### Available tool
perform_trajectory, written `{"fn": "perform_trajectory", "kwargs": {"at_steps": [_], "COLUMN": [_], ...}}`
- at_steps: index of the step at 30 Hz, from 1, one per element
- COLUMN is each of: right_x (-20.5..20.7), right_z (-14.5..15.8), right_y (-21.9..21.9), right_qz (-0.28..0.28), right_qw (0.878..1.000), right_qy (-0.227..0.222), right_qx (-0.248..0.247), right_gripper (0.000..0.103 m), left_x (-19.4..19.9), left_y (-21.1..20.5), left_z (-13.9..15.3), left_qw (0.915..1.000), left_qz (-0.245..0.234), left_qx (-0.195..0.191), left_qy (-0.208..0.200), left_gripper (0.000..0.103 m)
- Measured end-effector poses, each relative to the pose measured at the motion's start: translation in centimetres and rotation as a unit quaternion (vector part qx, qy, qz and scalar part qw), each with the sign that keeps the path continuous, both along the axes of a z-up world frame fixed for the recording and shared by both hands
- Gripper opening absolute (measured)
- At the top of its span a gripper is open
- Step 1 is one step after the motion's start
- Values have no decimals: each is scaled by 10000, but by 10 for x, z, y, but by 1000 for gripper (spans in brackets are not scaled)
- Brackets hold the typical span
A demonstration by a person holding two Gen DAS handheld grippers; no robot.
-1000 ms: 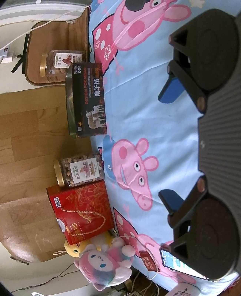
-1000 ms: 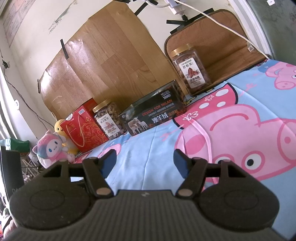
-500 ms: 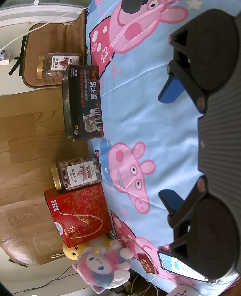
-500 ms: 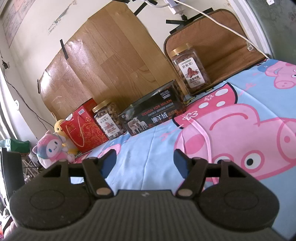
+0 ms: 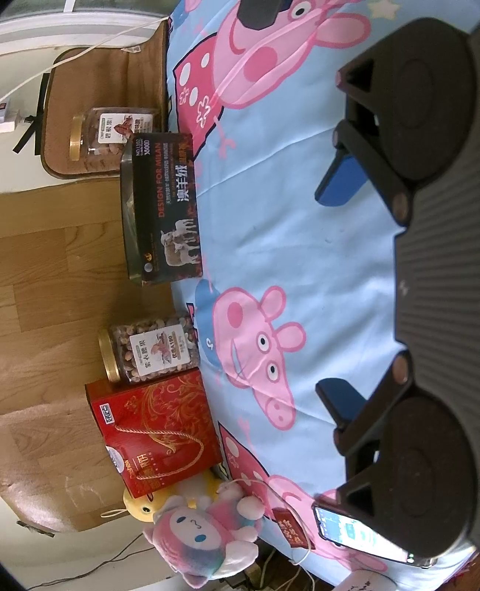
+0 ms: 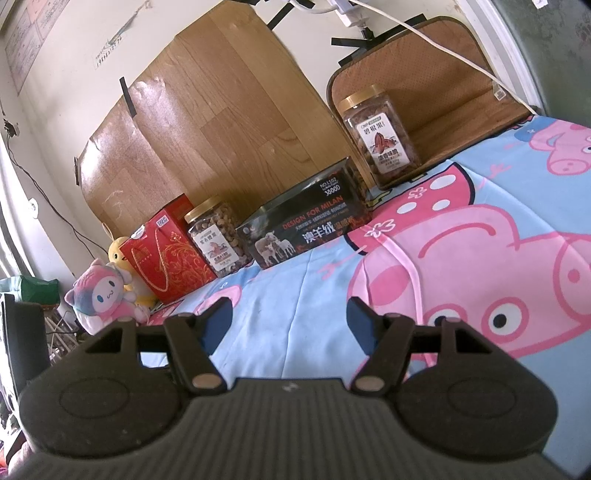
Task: Organize snacks
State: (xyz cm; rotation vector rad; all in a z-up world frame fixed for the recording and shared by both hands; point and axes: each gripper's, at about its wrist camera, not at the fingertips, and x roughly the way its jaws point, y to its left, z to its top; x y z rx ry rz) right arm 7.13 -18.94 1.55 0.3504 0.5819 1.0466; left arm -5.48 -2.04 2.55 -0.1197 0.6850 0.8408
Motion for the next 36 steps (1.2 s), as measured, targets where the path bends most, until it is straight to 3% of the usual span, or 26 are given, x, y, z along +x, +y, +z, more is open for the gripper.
{"fn": "perform_trajectory", "kwargs": {"at_steps": [36], "right_x": [3], "right_z": [-3], "right_y": [2], "right_qz": [9], "right_qw": [10000], "right_qy": [54], "right_qx": [-17], "right_gripper": [71], "left_x": [5], "left_y": [0], "left_z": [-2], "left_qw": [9998], "left_qz": [-103], "left_qx": [-112], "left_qy": [86], "left_gripper": [103]}}
